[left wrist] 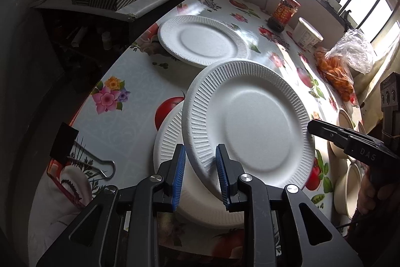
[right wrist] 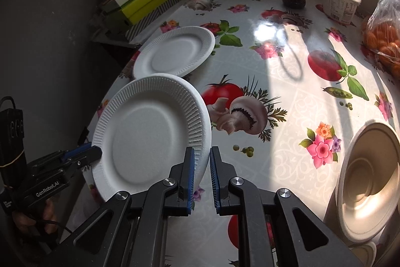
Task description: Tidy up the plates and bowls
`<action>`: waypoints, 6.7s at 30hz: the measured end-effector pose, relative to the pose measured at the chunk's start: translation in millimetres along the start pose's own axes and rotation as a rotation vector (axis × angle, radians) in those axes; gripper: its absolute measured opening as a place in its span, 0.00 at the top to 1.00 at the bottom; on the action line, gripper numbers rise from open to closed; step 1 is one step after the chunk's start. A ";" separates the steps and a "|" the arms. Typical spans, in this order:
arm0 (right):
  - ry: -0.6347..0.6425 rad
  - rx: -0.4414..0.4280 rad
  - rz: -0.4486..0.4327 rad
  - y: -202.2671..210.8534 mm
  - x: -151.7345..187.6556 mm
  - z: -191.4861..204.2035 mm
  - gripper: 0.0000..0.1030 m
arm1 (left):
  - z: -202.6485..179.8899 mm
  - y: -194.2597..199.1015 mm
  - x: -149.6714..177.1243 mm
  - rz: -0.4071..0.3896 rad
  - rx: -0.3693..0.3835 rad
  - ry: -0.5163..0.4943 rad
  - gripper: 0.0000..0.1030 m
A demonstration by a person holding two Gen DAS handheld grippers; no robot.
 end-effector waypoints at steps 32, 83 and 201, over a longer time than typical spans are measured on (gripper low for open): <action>0.021 0.031 0.080 -39.0 31.2 6.7 0.87 | 18.7 -15.5 30.0 0.071 -0.024 0.037 0.75; 0.022 0.042 -0.050 14.5 -17.6 9.9 0.63 | 42.2 18.6 -24.9 -0.065 -0.059 0.038 0.61; -0.100 -0.089 0.089 -119.0 -123.8 14.6 0.84 | 102.2 -102.3 -131.3 0.025 0.025 0.085 0.89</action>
Point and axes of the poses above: each gripper's, at about its wrist camera, not at the fingertips, and y roughly against the way its jaws point, z to its left, x to its underside, the point moved 6 cm from there along -y, roughly the way its jaws point, and after that the axes turned 14 degrees about -y, right-handed, at the moved point
